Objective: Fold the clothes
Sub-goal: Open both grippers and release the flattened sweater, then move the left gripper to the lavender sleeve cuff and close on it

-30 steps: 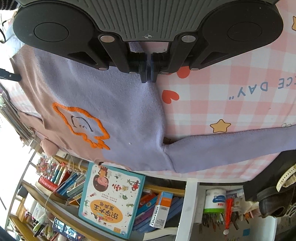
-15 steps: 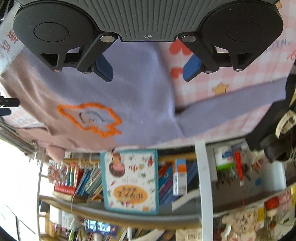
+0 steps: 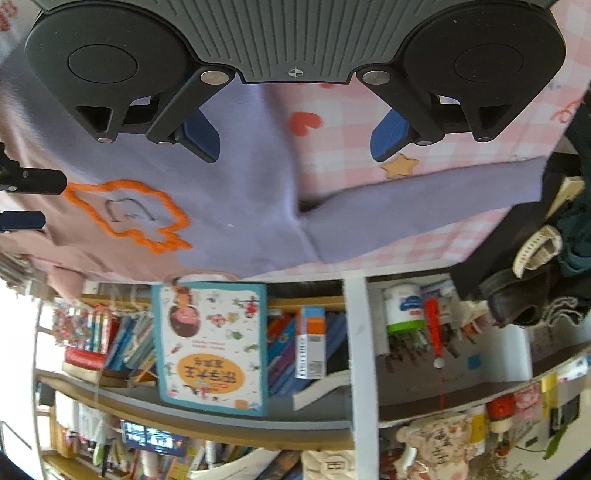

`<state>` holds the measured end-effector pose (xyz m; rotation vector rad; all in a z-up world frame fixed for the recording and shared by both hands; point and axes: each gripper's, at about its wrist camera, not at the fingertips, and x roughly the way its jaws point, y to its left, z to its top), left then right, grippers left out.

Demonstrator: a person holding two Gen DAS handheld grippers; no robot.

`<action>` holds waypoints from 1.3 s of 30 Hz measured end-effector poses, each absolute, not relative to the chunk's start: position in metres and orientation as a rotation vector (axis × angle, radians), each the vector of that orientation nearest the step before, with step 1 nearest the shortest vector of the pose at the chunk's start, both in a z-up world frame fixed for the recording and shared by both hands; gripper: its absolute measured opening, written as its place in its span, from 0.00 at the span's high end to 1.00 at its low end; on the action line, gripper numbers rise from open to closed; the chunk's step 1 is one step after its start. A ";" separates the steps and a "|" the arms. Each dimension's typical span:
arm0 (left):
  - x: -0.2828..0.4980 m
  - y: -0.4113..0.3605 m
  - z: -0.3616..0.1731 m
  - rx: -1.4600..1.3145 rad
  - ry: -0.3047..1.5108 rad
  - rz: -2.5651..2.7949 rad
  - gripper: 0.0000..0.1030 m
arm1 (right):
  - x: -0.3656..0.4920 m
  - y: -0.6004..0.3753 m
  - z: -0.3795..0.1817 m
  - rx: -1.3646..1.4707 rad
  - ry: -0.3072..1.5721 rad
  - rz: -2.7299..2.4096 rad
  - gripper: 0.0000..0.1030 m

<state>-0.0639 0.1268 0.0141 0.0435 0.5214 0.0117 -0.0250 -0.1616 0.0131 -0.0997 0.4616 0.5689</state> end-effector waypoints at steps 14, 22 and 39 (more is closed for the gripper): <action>-0.031 0.174 0.017 0.065 0.496 0.203 0.11 | 0.008 -0.115 0.001 -0.144 0.450 0.605 0.08; -0.014 0.188 0.016 0.119 0.498 0.269 0.10 | 0.012 -0.117 -0.001 -0.132 0.459 0.559 0.08; 0.002 0.221 0.008 0.065 0.535 0.367 0.11 | 0.002 -0.114 0.002 -0.171 0.396 0.537 0.01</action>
